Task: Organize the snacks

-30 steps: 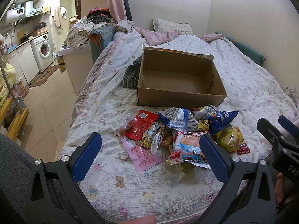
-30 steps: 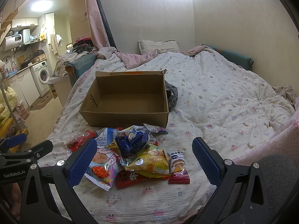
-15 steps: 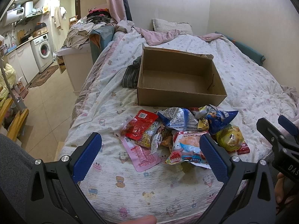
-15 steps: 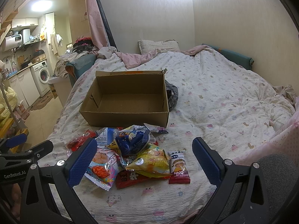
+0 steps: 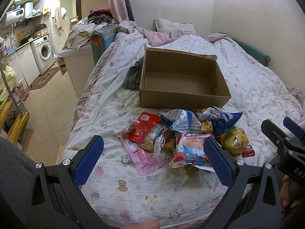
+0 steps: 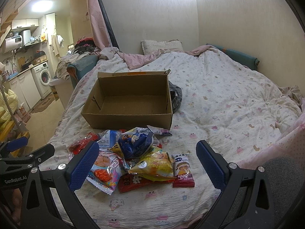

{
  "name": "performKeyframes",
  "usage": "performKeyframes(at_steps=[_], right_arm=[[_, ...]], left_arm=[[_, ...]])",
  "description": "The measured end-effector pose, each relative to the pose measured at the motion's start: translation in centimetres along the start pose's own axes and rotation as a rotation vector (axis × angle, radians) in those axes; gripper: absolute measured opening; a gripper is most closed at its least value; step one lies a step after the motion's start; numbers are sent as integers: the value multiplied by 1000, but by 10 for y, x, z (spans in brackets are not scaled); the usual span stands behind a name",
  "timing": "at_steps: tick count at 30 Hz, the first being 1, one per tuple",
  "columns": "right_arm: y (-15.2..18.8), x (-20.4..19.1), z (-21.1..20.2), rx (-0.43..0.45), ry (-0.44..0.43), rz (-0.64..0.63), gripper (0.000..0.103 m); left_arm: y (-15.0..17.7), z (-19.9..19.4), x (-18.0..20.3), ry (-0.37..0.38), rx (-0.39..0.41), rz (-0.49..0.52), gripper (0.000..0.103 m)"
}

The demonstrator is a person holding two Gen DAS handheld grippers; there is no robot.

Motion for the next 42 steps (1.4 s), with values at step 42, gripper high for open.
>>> performKeyframes(at_steps=[42], right_arm=[[-35, 54, 154, -485, -177, 146, 103]], left_arm=[[-59, 143, -13, 21, -506, -7, 103]])
Point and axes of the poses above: each gripper's, at about its wrist camera, not at the fingertips, and z roughly the way its jaws point, x to its right, y to its underside, the point moved 5 cm from there along z, roughly the way its jaws point, and after that the axes turned 7 degrees about x, right-handed, at the moved point
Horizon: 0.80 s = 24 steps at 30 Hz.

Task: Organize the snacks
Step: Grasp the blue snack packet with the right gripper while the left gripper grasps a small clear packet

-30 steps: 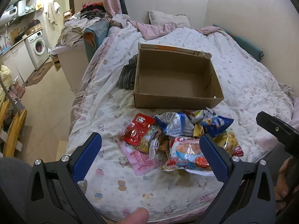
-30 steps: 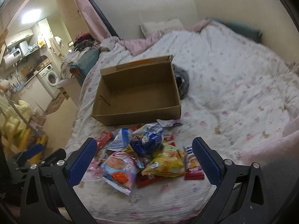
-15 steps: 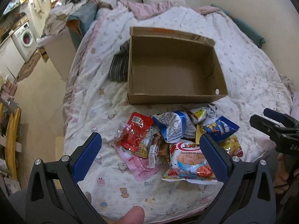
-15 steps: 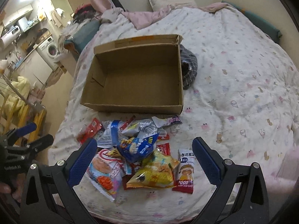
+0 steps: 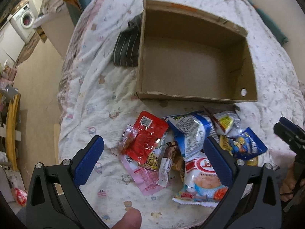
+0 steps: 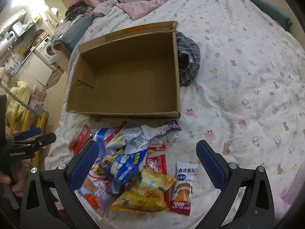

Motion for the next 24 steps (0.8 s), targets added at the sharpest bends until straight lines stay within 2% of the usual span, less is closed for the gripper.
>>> performKeyframes(at_steps=[5, 8, 9, 11, 13, 16, 17, 19, 22, 24], right_arm=[[6, 21, 24, -68, -21, 123, 103], [2, 24, 26, -62, -31, 137, 103], [0, 25, 26, -55, -29, 141, 103], [-1, 27, 27, -55, -31, 154, 103], [0, 27, 30, -68, -34, 166, 103], [-1, 28, 32, -76, -35, 170, 103], [-1, 28, 32, -76, -36, 170, 103], [-2, 28, 31, -74, -35, 169, 103], [-3, 29, 30, -68, -39, 179, 103], [-3, 30, 31, -73, -41, 184, 103]], left_arm=[[-1, 29, -5, -8, -67, 2, 103], [-4, 46, -8, 6, -93, -1, 103], [-5, 55, -12, -16, -106, 17, 103], [-3, 73, -20, -36, -163, 29, 103], [2, 88, -26, -19, -216, 18, 102], [8, 104, -28, -10, -271, 37, 95], [9, 107, -28, 1, -279, 41, 89], [6, 105, -26, 34, -263, 34, 85], [-6, 93, -17, 79, -207, 58, 85], [-12, 91, -7, 116, -216, 93, 85]])
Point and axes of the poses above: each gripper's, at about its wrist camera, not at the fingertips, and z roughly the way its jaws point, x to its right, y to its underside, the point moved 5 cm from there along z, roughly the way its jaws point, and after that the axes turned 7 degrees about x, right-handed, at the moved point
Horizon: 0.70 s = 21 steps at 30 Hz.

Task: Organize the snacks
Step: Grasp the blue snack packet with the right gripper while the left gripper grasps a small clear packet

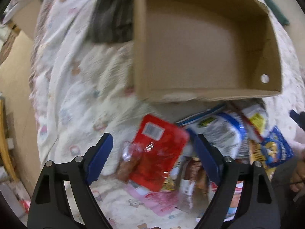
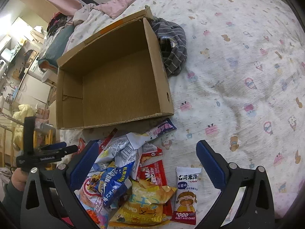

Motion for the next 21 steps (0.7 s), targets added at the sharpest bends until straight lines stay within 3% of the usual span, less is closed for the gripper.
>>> performKeyframes(at_steps=[3, 6, 9, 11, 15, 16, 19, 21], right_arm=[[1, -1, 2, -6, 5, -5, 103], [3, 1, 0, -3, 23, -24, 103], [1, 6, -2, 1, 22, -1, 103], [-1, 9, -2, 4, 16, 20, 103], [1, 4, 1, -33, -57, 45, 103], [4, 0, 3, -52, -87, 49, 100], [20, -15, 13, -162, -218, 67, 79], [34, -24, 21, -241, -248, 45, 74]], left_arm=[[-3, 12, 4, -55, -54, 72, 85], [2, 13, -7, -87, -63, 41, 83], [13, 9, -17, -88, -60, 11, 74], [21, 14, -23, -84, -81, -12, 57], [31, 25, -21, -56, -96, -29, 35], [31, 26, -20, -46, -94, -30, 20], [33, 22, -19, -66, -97, -26, 16], [38, 21, -21, -65, -96, -25, 14]])
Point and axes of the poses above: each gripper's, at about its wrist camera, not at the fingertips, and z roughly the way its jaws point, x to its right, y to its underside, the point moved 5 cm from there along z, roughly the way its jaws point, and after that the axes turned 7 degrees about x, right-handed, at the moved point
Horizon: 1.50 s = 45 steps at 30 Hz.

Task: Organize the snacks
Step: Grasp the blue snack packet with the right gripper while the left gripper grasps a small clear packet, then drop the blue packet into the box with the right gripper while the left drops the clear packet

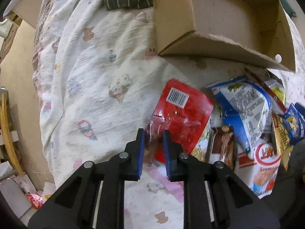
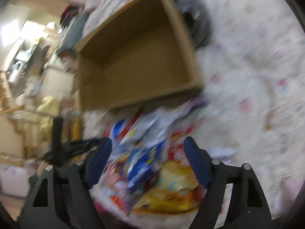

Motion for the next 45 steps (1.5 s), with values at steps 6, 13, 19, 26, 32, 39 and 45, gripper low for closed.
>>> performKeyframes(at_steps=[6, 13, 19, 26, 32, 39, 45], right_arm=[[17, -18, 18, -65, 51, -112, 60], [17, -23, 3, -8, 50, -165, 29], [11, -26, -40, 85, 17, -154, 28], [-10, -42, -93, 268, -21, -158, 28], [-38, -52, -121, 409, -43, -153, 28], [-70, -57, -119, 463, -38, -151, 28], [-93, -47, -98, 473, -31, -124, 28]], left_arm=[[10, -25, -15, 43, 78, -55, 11], [20, -79, -25, 74, 140, -97, 11], [17, -101, -8, 100, 213, -102, 11], [-8, -108, 21, 123, 286, -118, 11], [-34, -125, 42, 115, 366, -120, 11], [-67, -139, 63, 85, 420, -80, 11], [-88, -120, 71, 21, 415, -40, 11]])
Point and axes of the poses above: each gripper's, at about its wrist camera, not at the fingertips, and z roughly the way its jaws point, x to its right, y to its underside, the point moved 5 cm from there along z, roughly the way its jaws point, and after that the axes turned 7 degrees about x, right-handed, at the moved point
